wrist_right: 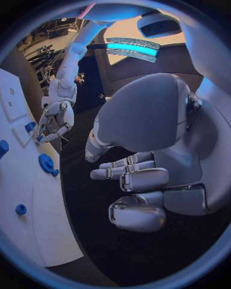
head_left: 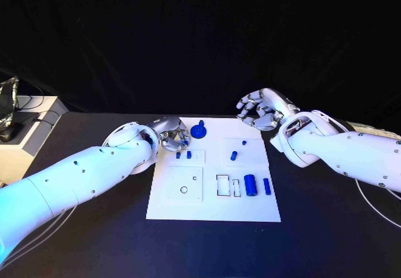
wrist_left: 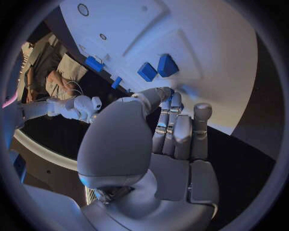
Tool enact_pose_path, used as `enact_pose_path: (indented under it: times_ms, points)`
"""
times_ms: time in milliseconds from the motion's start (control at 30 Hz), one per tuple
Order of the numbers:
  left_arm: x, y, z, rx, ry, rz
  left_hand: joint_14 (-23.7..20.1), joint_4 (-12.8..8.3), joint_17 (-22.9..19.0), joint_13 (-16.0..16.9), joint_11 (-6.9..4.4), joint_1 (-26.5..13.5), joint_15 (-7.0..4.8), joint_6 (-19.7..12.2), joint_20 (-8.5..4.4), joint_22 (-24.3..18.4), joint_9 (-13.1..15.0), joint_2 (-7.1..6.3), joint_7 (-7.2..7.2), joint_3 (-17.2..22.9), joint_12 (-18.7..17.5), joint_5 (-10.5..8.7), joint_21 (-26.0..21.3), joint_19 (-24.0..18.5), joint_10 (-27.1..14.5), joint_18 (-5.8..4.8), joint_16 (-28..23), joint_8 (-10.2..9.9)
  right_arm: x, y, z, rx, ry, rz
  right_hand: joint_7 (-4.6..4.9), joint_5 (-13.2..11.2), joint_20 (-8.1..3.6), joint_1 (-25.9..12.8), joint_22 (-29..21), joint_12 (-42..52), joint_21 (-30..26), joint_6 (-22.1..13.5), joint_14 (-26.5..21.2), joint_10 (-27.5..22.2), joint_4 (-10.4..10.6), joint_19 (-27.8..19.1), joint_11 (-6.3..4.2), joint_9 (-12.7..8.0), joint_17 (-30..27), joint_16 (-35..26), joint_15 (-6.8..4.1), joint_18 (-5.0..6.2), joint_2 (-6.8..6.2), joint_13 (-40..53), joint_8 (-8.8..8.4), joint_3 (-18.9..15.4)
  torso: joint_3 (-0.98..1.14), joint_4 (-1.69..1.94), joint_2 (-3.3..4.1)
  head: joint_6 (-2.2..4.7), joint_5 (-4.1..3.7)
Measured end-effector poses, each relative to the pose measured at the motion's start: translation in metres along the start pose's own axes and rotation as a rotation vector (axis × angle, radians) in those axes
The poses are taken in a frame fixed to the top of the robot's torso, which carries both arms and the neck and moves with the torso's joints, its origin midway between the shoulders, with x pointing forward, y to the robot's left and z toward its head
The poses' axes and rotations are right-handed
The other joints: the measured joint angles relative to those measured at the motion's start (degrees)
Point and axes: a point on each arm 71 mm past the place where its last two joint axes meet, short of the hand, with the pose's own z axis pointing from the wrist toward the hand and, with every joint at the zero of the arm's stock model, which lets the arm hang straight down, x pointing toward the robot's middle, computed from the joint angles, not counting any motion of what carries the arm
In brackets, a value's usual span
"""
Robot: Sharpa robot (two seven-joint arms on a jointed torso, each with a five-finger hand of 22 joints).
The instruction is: Assemble the parts on the task board
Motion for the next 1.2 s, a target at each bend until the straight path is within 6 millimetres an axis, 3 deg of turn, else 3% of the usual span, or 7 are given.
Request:
enact_pose_path:
  times_ms: [367,700,1200]
  points:
    - [0.0007,-0.0020,0.0003,0.004,0.010,0.012,0.56,-0.70,0.43,0.65,-1.02,-0.69,-0.55,2.02,-0.47,0.77,0.23,0.23,-0.87,-0.71,-0.41,0.00,0.43,0.92,2.26,0.01,0.00,0.59,0.0001,0.0001,0.0002,0.000,0.000,0.000,0.00,0.00,0.00,-0.24,0.00,-0.30,0.00,0.00,0.00,0.00,0.00,0.00,0.00,0.06,0.00,0.00,0.00,0.00,0.24,-0.40,-0.22,0.00,0.02,0.08,0.00,-0.14,-0.04]
    - [0.0009,-0.0023,0.0005,0.005,0.007,0.028,1.37,-1.50,1.97,1.74,-1.14,-0.43,-1.34,3.12,-1.12,1.95,0.23,0.94,-1.81,-0.36,-0.04,-0.19,1.35,2.11,3.18,0.01,0.28,0.81,0.0002,0.0002,0.0003,0.000,0.000,0.000,0.00,0.00,0.00,-0.23,-0.01,-0.30,0.00,0.00,0.00,0.00,0.00,0.00,0.00,0.06,0.00,0.00,0.00,0.01,0.23,-0.39,-0.22,0.00,-0.01,0.07,0.00,-0.16,0.07]
    - [0.0035,-0.0025,0.0016,0.009,0.000,0.052,1.58,-1.58,1.90,1.97,-1.53,-0.26,-1.34,3.34,-0.92,1.66,0.23,1.25,-2.02,-0.30,0.23,-0.19,1.35,2.32,3.58,0.01,0.28,1.34,0.0004,0.0004,0.0003,-0.001,0.000,0.000,0.17,0.00,0.00,-0.23,-0.02,-0.30,-0.21,0.17,0.00,0.01,0.00,0.00,0.01,0.05,0.00,0.00,0.00,0.01,0.23,-0.55,-0.22,0.00,-0.01,0.04,0.01,-0.42,-0.04]
